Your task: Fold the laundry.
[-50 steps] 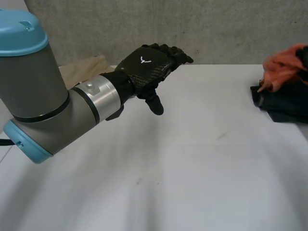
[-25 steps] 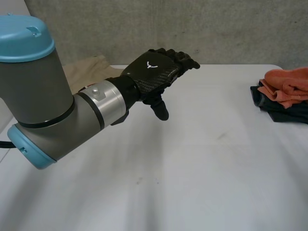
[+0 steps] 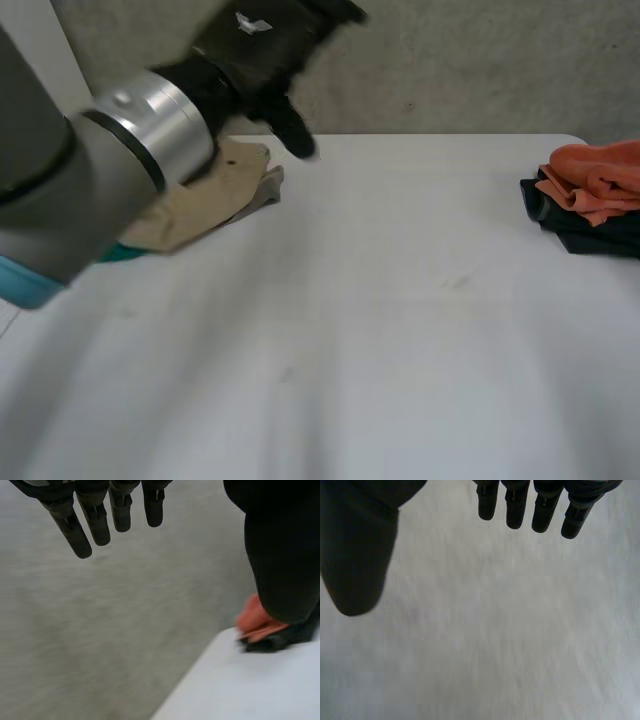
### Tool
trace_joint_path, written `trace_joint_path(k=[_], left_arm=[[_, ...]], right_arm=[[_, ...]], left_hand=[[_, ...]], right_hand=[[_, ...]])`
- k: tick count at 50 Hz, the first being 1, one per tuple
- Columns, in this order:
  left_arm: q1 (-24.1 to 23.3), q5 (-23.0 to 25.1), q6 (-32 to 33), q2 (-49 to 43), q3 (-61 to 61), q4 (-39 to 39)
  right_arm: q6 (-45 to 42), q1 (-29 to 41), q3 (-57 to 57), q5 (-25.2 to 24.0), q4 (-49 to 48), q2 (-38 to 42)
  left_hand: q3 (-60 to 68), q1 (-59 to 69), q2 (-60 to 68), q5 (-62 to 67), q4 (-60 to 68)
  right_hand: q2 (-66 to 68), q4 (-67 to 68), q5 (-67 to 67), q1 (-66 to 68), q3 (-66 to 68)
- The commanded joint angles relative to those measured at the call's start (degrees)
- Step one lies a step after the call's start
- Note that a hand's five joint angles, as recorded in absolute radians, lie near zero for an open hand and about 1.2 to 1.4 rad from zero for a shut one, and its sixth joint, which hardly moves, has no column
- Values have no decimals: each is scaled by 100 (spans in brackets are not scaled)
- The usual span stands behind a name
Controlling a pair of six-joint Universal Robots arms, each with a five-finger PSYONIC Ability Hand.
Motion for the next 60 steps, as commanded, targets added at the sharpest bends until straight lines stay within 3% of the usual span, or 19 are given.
trace_joint_path(k=[1, 8, 15, 21, 25, 27, 28, 32, 36, 42, 46, 50, 56, 60], left_arm=[[1177, -1202, 193, -72, 142, 19], [2285, -1194, 1421, -1476, 316, 71], [2725, -853, 2845, -3497, 1194, 816], [2999, -237, 2989, -4546, 1863, 1152], [3016, -113, 2962, -5082, 2417, 1293], [3008, -122, 2910, -5215, 2576, 1416], [2990, -131, 2884, -5215, 2585, 1477], [2841, -288, 2682, -4891, 2261, 1916], [2578, -561, 2278, -3532, 1200, 2644], [2025, -535, 1812, -2010, -173, 3332], [1541, -281, 1390, -1156, -990, 3341], [988, 377, 1056, -427, -2035, 3341], [293, 1107, 994, -170, -3118, 3245], [-50, 1573, 1099, -179, -3777, 2737]], right_arm=[[189, 1465, 1814, -1083, -1118, -770], [127, 2258, 2712, -1349, -540, -762], [-425, 2373, 3196, -1340, -81, -560], [-875, 2453, 3408, -1305, -72, -463], [-901, 2391, 3575, -1305, -72, -454], [-910, 2391, 3662, -1305, -72, -454], [-910, 2391, 3689, -1296, -72, -445], [-910, 2391, 3759, -1296, -72, -454], [-910, 2391, 3768, -1296, -81, -463], [-875, 2382, 3724, -1279, -81, -542], [-875, 2365, 3680, -1104, -73, -603], [-858, 2268, 3654, -849, -64, -779], [-822, 2198, 3698, -813, -55, -867], [-831, 2189, 3733, -830, -55, -850]], left_hand=[[-106, 111, 40, -98, -31], [-122, 95, 23, -115, -48], [-89, 128, 57, -81, -15], [280, 497, 426, 288, 354], [2259, 2476, 2405, 2267, 2334], [5968, 6185, 6114, 5976, 6043], [6731, 6948, 6876, 6738, 6805], [6738, 6955, 6884, 6746, 6813], [6738, 6955, 6884, 6746, 6813], [6738, 6955, 6884, 6746, 6813], [6738, 6955, 6884, 6746, 6813], [6738, 6955, 6884, 6746, 6813], [6738, 6955, 6884, 6746, 6813], [6738, 6955, 6884, 6746, 6813]], right_hand=[[-193, -214, -286, -299, -187], [-193, -214, -286, -299, -187], [-193, -214, -286, -299, -187], [-193, -214, -286, -299, -187], [-193, -214, -286, -299, -187], [-193, -214, -286, -299, -187], [-193, -214, -286, -299, -187], [-193, -214, -286, -299, -187], [-193, -214, -286, -299, -187], [-193, -214, -286, -299, -187], [-193, -214, -286, -299, -187], [-193, -214, -286, -299, -187], [-193, -214, -286, -299, -187], [-193, -214, -286, -299, -187]])
